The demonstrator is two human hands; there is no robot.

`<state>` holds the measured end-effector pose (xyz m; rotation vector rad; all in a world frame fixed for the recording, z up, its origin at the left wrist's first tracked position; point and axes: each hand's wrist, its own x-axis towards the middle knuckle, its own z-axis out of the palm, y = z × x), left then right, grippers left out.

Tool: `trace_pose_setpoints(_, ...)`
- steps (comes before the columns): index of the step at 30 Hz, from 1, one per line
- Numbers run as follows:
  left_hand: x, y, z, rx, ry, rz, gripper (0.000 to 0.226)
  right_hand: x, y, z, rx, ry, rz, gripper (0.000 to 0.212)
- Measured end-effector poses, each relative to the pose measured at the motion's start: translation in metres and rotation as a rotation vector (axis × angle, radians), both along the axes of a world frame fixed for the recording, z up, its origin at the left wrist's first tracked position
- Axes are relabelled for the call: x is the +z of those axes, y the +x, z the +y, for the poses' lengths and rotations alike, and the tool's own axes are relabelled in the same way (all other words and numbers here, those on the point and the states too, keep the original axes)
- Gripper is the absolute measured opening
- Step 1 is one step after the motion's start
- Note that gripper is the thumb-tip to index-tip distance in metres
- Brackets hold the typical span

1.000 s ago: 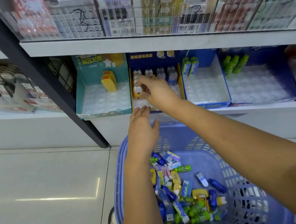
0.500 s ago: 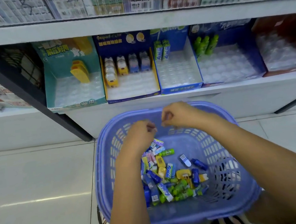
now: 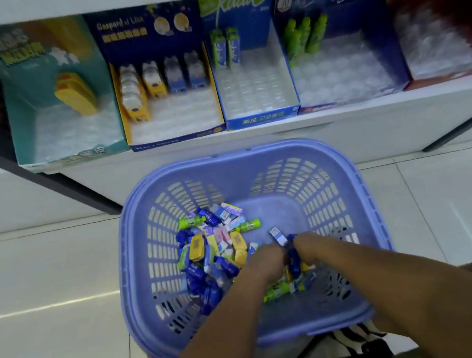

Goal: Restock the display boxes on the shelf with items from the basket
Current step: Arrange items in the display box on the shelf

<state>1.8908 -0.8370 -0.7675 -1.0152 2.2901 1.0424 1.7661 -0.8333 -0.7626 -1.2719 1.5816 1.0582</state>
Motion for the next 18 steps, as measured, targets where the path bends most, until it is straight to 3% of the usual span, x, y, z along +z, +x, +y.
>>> trace_pose_setpoints(5, -0.010, 0.003, -0.001, 0.080, 0.047, 0.012, 0.021, -0.021, -0.005, 0.015, -0.085, -0.240, -0.056, 0.030)
trace_pose_setpoints(9, -0.011, 0.004, -0.008, 0.209, 0.139, -0.054, 0.027, -0.009, 0.007, -0.002, -0.103, 0.007, 0.003, 0.024)
trace_pose_setpoints(11, -0.010, 0.009, -0.017, 0.292, 0.152, -0.077, 0.031, -0.007, 0.002, -0.013, -0.120, -0.031, -0.044, 0.036)
trace_pose_setpoints(13, -0.009, 0.019, -0.029, 0.456, 0.199, -0.024, 0.028, -0.003, -0.008, -0.023, -0.456, -0.159, -0.194, 0.024)
trace_pose_setpoints(15, -0.007, 0.030, -0.045, 0.641, 0.247, 0.062, 0.020, 0.009, -0.015, -0.035, -0.951, -0.231, -0.427, 0.015)
trace_pose_setpoints(17, 0.000, 0.037, -0.061, 0.828, 0.321, 0.129, 0.018, 0.031, -0.021, -0.049, -1.191, -0.232, -0.657, 0.004)
trace_pose_setpoints(18, 0.005, 0.039, -0.067, 0.952, 0.391, 0.188, 0.017, 0.042, -0.023, -0.055, -1.236, -0.232, -0.764, 0.011)
